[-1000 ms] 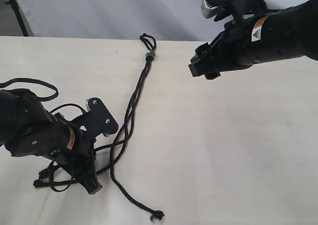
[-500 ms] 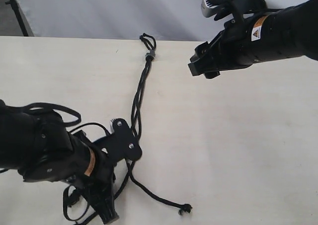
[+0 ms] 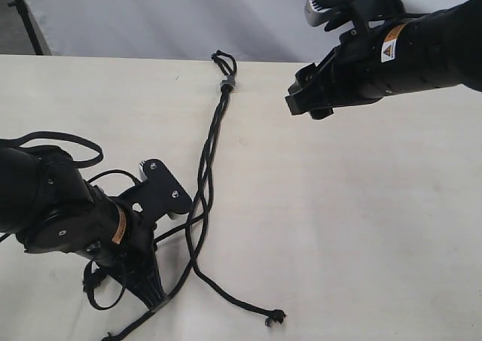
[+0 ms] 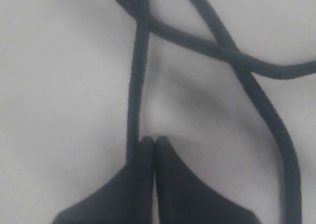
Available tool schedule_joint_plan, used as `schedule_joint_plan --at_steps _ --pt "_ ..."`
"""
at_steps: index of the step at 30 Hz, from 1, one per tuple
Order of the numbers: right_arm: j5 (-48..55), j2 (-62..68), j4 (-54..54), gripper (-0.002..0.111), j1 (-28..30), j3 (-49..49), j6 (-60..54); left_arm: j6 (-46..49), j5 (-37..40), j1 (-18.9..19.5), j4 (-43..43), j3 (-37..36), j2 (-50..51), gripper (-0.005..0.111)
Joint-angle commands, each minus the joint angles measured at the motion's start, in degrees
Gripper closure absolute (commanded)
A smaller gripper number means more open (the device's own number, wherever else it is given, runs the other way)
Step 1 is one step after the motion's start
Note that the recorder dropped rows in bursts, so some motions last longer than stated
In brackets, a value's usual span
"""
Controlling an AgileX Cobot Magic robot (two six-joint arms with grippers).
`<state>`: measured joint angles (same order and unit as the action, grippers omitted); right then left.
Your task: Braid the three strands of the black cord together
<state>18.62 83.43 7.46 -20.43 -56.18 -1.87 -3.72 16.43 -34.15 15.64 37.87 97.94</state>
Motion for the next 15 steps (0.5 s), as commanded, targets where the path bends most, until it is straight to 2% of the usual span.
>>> schedule_joint_plan --at_steps 1,7,11,15 --pt "-0.2 -0.4 0.1 0.037 0.3 0.3 0.1 -4.0 1.9 0.3 -1.1 -0.8 1.0 0.099" --pt "-0.3 -0.4 0.1 0.037 0.3 0.3 0.1 -4.3 5.6 0.3 -3.7 -0.6 -2.2 0.069" --pt "-0.8 -0.4 0.1 0.037 0.3 0.3 0.1 -2.5 6.1 0.3 -8.3 -0.6 -9.3 0.065" --pt "-0.8 -0.4 0.1 0.037 0.3 0.3 0.0 2.1 6.5 -1.9 -13.2 -1.7 -14.3 0.065"
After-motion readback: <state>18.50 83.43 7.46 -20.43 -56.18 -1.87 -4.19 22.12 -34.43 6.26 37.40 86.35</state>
